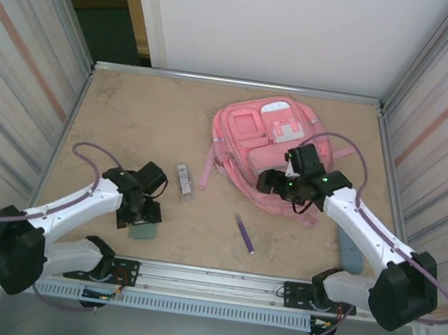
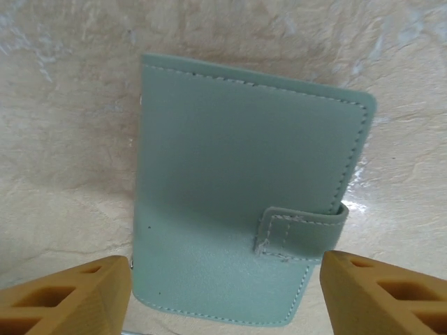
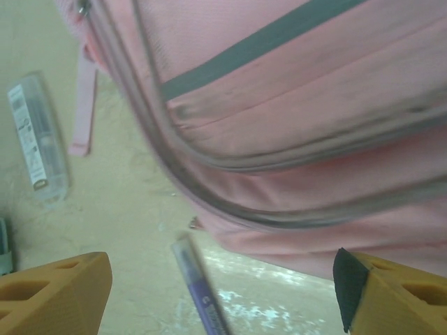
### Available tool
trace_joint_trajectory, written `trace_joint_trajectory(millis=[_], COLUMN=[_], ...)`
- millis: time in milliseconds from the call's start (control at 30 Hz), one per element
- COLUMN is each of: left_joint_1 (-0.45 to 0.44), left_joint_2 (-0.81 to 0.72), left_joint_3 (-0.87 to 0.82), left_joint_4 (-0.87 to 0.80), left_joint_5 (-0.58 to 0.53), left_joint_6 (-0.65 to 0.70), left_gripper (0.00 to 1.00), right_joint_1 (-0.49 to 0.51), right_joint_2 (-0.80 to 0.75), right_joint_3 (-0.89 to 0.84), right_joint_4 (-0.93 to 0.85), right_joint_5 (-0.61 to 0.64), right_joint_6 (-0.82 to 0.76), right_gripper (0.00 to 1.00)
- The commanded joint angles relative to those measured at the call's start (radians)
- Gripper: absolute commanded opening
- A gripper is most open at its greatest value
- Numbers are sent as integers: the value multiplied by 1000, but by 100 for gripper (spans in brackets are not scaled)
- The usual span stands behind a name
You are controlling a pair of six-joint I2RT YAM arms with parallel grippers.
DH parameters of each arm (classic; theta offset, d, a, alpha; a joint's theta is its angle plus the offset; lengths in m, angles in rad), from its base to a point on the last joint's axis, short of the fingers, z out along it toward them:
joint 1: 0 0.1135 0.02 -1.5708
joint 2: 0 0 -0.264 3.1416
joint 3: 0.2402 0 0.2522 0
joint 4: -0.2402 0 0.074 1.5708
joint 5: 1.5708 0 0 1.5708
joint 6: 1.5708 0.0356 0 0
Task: Pack the student bag
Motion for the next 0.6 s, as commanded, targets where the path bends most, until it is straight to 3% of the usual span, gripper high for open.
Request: trace_joint_trajectory(millis=[0,133,333,567], left_joint_1=[4,0,0,21], left_joint_2=[28,58,7,-149], left_joint_3=[-29,-53,-132,-82], left_joint_4=[45,135,422,311], left_joint_5=[53,109,377,370], left_joint_6=[-28,-29,-43,-46], left_gripper=[67,63,61,63], right_joint_1=[44,105,232,356], right_joint_2=[58,130,318,574], right_joint_3=[35,34,26,176], right_joint_4=[56,138,394,445], right_joint_5=[-34,-104,-393,-506], right_joint_6=[39,87,205,208], right_gripper=[82,82,79,64])
